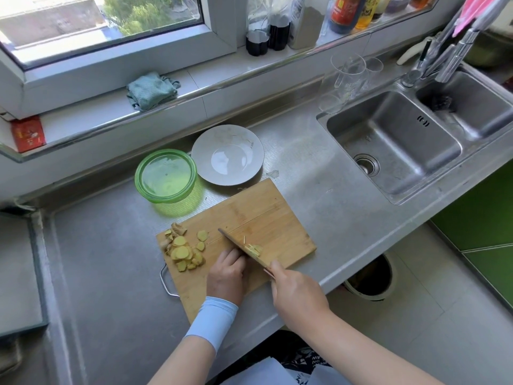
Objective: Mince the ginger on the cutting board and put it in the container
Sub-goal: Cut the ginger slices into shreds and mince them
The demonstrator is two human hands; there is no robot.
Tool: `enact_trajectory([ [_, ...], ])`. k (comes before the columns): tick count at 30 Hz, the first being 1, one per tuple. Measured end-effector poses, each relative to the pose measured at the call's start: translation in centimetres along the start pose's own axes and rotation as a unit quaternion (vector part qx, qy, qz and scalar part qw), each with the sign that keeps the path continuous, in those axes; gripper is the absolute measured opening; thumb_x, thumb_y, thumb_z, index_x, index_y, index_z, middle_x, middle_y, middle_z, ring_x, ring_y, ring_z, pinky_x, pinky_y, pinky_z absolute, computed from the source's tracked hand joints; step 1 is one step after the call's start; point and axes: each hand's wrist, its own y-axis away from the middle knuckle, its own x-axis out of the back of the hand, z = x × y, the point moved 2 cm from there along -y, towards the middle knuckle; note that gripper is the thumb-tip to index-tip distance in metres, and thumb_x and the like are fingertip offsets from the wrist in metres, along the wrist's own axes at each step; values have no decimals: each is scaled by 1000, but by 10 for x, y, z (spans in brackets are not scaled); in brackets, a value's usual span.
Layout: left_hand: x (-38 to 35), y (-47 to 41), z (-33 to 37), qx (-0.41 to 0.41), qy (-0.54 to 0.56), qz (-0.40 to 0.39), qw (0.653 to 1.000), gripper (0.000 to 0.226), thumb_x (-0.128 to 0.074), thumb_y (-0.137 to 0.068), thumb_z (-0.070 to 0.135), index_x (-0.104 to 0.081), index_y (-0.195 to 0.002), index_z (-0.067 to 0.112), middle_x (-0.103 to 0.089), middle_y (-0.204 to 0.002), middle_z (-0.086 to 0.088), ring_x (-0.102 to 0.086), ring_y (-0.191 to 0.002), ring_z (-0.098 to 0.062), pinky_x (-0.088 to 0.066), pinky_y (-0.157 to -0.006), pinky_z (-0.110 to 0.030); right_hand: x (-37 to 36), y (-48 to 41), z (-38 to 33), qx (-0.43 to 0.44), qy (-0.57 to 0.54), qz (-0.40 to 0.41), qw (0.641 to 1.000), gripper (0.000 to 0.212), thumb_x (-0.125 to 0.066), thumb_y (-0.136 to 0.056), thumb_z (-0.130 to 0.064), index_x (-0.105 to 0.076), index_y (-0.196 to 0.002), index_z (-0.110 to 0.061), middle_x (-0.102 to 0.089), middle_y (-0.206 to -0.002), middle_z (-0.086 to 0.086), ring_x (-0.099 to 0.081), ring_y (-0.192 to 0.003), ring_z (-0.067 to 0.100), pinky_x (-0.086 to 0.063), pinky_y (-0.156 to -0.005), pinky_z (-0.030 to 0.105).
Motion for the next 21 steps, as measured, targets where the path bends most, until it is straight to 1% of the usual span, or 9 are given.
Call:
enact_trajectory([
  [4,0,-1,0,-2,10,6,1000,26,-83,-59,-10,-70,-71,9,-67,-83,-5,-59,-80,-24,-50,-57,-31,1,14,7,3,11,0,1000,29,-33,-107,-29,-36,-136,-24,-67,-93,0,-66,-82,25,-42,-62,34],
  [6,0,-1,0,-1,14,8,1000,27,-82,-59,-12,-67,-69,9,-67,-82,-5,-58,-78,-24,-50,-54,-33,0,15,8,1,18,0,1000,31,-33,-107,-29,-35,-137,-24,-67,-91,-1,-66,-81,24,-42,-61,33],
  [10,-2,0,-1,7,8,4,1000,27,-82,-58,-10,-66,-68,10,-65,-79,-4,-58,-74,-27,-48,-52,-35,-2,1,1,0,19,2,1000,22,-36,-106,-25,-41,-127,-22,-67,-90,2,-66,-80,26,-42,-59,34],
  [12,-2,1,-3,10,7,2,1000,27,-81,-57,-9,-66,-68,11,-65,-79,-4,-58,-72,-28,-48,-51,-36,-1,-3,-3,2,19,1,1000,21,-38,-105,-23,-41,-126,-21,-67,-91,2,-66,-81,26,-42,-60,33],
  [14,-2,1,-2,6,9,0,1000,28,-81,-56,-10,-67,-70,10,-66,-80,-5,-59,-74,-27,-49,-52,-36,1,1,-2,2,13,2,1000,27,-37,-106,-24,-40,-132,-22,-67,-92,2,-66,-81,26,-45,-62,35],
  [16,-1,-1,-1,2,13,4,1000,29,-81,-55,-11,-69,-71,9,-67,-82,-6,-60,-77,-26,-51,-54,-35,1,11,5,3,-4,6,1000,32,-36,-106,-26,-39,-138,-22,-66,-88,1,-64,-78,26,-46,-62,36],
  [19,0,0,-1,-8,11,19,1000,25,-78,-57,-12,-68,-72,7,-67,-83,-7,-58,-82,-24,-51,-58,-32,0,22,10,0,-6,0,1000,21,-34,-107,-28,-42,-125,-23,-59,-80,-1,-63,-74,23,-41,-59,33],
  [21,-1,1,-1,-15,8,23,1000,17,-73,-64,-7,-67,-71,7,-66,-83,-7,-58,-81,-25,-51,-58,-34,0,16,7,-5,-8,-3,1000,17,-33,-107,-28,-42,-119,-21,-63,-84,1,-65,-77,26,-44,-61,36],
])
